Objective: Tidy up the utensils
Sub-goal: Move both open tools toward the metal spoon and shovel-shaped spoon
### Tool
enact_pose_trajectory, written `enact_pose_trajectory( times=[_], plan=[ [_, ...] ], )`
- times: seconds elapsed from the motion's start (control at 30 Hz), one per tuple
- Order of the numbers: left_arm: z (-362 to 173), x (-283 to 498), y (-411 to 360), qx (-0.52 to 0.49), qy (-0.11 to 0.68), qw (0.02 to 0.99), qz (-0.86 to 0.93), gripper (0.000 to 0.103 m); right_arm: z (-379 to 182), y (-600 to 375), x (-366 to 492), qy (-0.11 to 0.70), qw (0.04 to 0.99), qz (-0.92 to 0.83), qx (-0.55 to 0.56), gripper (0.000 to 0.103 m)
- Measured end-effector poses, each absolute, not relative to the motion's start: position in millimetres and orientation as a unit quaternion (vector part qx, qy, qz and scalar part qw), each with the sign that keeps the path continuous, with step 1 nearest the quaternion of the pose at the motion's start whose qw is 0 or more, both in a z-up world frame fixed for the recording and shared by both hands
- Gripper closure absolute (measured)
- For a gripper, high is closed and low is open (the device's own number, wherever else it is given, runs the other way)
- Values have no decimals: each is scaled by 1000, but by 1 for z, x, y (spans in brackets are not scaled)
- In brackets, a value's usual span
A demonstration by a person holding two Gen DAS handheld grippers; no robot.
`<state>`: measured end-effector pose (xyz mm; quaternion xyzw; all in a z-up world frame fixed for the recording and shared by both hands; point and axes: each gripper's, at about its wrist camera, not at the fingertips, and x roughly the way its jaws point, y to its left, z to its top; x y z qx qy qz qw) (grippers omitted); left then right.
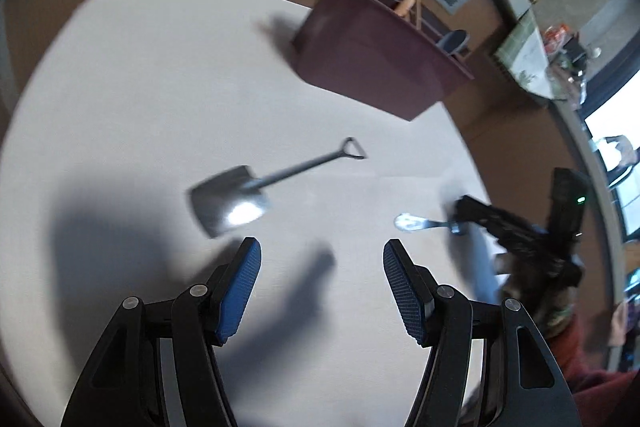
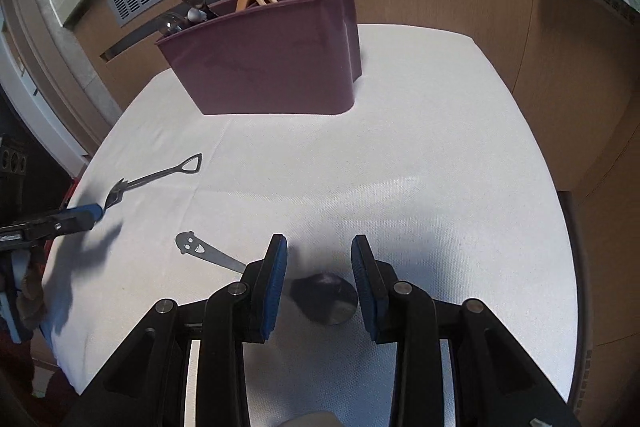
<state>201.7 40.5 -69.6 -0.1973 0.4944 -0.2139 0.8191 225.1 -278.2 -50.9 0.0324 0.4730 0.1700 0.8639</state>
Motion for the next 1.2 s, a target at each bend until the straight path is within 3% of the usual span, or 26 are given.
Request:
enact_pose_trajectory(
  times=[0.3, 0.5, 0.93, 1.2],
  plan=[
    [-64, 262, -5, -203, 443, 857, -168, 39, -58, -274, 223, 471, 868, 158, 25, 72],
    [-75, 295, -27, -146, 476, 852, -165, 39, -54, -271, 214, 463, 874, 147, 6, 72],
    [-71, 186, -5, -82, 504, 819, -262, 39, -48, -284, 183, 479, 861, 168, 37, 72],
    [-62, 152, 33, -61, 518, 830, -198, 39, -58, -271, 192, 495, 851, 160, 72, 70]
  ],
)
